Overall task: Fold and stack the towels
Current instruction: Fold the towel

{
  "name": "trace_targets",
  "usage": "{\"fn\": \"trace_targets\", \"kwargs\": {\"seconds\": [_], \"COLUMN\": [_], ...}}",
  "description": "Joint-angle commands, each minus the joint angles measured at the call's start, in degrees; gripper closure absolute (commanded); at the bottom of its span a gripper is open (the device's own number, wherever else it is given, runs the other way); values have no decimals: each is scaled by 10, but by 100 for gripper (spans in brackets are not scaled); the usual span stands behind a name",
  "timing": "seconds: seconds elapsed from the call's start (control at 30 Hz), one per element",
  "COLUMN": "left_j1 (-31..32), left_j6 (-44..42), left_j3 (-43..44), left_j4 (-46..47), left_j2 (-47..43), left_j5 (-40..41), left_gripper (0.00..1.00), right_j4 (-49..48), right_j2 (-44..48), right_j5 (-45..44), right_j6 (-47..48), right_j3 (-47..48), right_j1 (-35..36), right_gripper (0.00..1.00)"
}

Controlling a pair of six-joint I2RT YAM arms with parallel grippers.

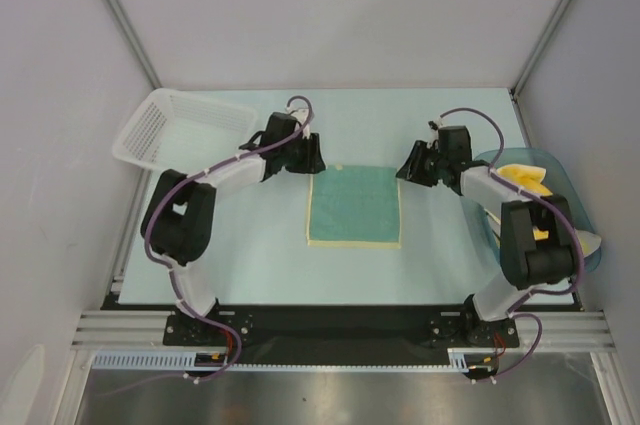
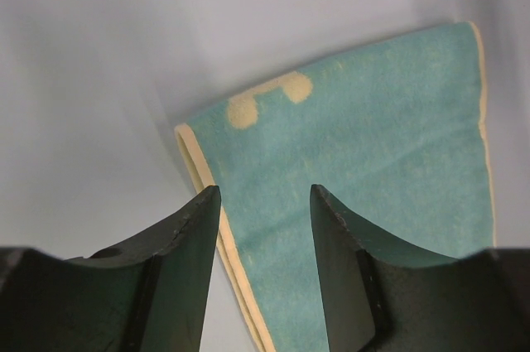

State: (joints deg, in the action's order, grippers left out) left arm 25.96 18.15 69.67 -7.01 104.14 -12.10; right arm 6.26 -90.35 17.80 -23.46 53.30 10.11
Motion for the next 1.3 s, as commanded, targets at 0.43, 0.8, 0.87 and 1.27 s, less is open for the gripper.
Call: {"fn": "trace_targets", "kwargs": {"seconds": [0.43,0.8,0.87,1.27], "left_j1": [-30,-36,-36,-39], "left_j6": [-42,-42,-43,-44], "left_j3": [67,71,73,81], "left_j4": [11,20,20,15], "left_j2": [82,99,103,119], "left_j5": [-54,-78,-78,-60], "left_gripper": [53,55,55,53], "right_j4": [-33,-56,-56,-92], "right_j2": [-166,-188,-189,-197], "right_j5": [74,77,72,87], "right_j6": [40,34,35,26], "right_j3": [112,109,106,96], "right_j1": [-23,-27,-29,-31], "right_gripper": [62,67,67,67]}}
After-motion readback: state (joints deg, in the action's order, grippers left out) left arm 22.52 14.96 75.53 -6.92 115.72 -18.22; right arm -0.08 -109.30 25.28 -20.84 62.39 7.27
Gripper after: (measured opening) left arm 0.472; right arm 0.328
